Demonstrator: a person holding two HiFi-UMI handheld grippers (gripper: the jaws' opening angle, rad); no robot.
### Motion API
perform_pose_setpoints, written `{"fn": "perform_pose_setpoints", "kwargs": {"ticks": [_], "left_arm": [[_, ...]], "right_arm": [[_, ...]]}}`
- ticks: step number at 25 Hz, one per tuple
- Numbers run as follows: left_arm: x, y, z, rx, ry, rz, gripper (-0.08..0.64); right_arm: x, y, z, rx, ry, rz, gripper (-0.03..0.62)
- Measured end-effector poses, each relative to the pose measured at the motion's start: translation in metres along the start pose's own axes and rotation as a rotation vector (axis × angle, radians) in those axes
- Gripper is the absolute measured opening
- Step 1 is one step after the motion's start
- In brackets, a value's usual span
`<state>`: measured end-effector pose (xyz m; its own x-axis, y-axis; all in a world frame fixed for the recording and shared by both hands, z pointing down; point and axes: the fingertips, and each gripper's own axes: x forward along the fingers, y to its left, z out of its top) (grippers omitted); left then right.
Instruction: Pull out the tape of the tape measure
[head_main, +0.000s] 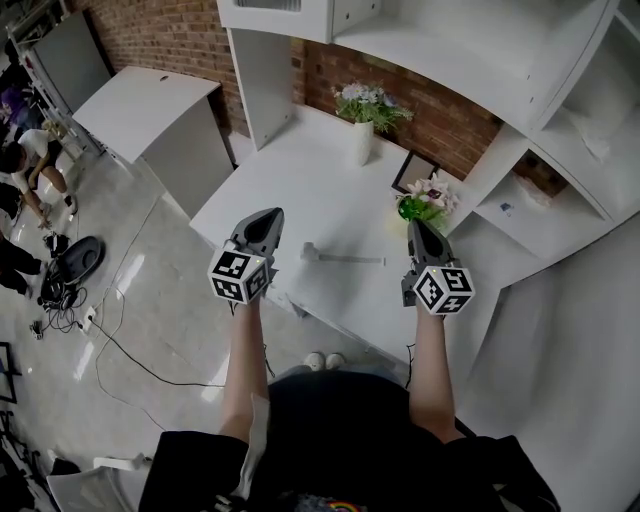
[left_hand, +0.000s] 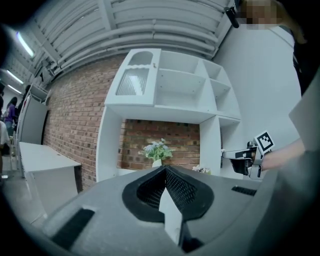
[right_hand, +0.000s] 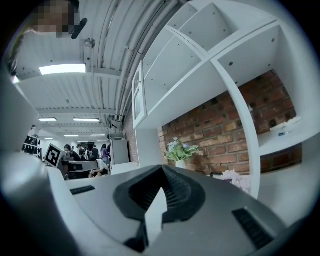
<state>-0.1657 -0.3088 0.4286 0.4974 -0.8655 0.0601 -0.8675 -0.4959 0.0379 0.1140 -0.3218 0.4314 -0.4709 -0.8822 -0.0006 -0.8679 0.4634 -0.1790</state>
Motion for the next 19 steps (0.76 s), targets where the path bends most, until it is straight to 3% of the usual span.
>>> {"fn": "perform_pose_setpoints", "kwargs": {"ticks": [19], "left_arm": [[0.008,-0.018,-0.010,0.016,0.044,-0.044,0.009]], "right_arm": [[0.002,0.009,-0.010,-0.005,0.036,0.050,-0.003]]}}
